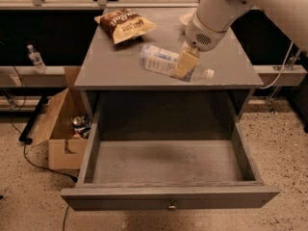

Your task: Place blue plastic bottle into top drawer

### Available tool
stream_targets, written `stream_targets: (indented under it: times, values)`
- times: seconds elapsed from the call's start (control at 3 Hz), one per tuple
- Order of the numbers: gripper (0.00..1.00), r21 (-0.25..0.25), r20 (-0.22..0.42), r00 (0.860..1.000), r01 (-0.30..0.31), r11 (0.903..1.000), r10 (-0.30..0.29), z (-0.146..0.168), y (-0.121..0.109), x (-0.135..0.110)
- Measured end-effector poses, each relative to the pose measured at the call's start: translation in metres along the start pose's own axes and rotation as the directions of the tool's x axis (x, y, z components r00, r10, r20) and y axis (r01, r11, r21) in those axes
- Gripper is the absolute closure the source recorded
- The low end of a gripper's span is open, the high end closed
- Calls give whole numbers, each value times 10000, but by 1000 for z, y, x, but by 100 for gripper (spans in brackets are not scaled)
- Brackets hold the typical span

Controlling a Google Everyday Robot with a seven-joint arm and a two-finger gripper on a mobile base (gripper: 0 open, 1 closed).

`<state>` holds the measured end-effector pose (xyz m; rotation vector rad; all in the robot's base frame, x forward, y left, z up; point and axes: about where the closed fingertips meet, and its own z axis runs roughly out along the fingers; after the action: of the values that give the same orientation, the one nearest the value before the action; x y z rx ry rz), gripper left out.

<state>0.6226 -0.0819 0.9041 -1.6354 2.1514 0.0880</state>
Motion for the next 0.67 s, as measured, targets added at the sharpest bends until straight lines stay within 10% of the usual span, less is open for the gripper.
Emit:
stream_targets:
  times: [0.33, 0.67]
  values:
    - [100, -302, -530, 9984, -196, 9994, 180, -4, 47, 29]
    - [100, -302, -530, 9984, -196, 9994, 180, -4, 47, 29]
